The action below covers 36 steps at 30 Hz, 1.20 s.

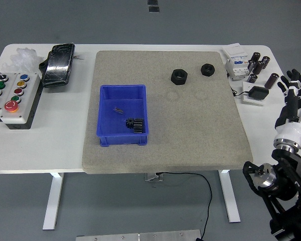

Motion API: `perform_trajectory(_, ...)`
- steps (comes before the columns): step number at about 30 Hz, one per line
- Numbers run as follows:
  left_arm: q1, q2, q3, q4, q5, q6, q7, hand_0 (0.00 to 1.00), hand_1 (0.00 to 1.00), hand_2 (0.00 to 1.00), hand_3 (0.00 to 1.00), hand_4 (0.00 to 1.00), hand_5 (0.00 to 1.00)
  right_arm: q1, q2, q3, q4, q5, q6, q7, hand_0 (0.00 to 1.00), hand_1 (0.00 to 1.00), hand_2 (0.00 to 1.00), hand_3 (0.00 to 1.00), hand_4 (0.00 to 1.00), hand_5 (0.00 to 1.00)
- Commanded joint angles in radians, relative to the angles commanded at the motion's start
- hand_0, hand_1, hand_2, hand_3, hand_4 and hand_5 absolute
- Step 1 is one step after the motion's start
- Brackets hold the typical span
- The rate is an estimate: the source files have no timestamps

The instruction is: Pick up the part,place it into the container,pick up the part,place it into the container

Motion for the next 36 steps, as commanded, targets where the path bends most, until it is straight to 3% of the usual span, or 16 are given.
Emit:
perform_trajectory(10, 0.003, 0.000, -0.013, 0.000, 0.001, 0.003, 0.007, 0.667, 0.568, 0.535, 0.652, 0.668, 0.483, -0.025, -0.024, 0.057, 0.001, -0.002, -0.008, 0.000, 0.700, 0.676, 0.687, 0.646, 0.693, 0.488)
perform_trajectory(36, 0.006, 0.001, -0.029, 0.000, 0.006, 0.006, 0.013, 0.667, 0.568, 0.532, 0.645, 0.656, 0.446, -0.008, -0.008, 0.020, -0.022, 0.004, -0.002, 0.000, 0.644, 0.625, 0.663, 0.647, 0.683, 0.470)
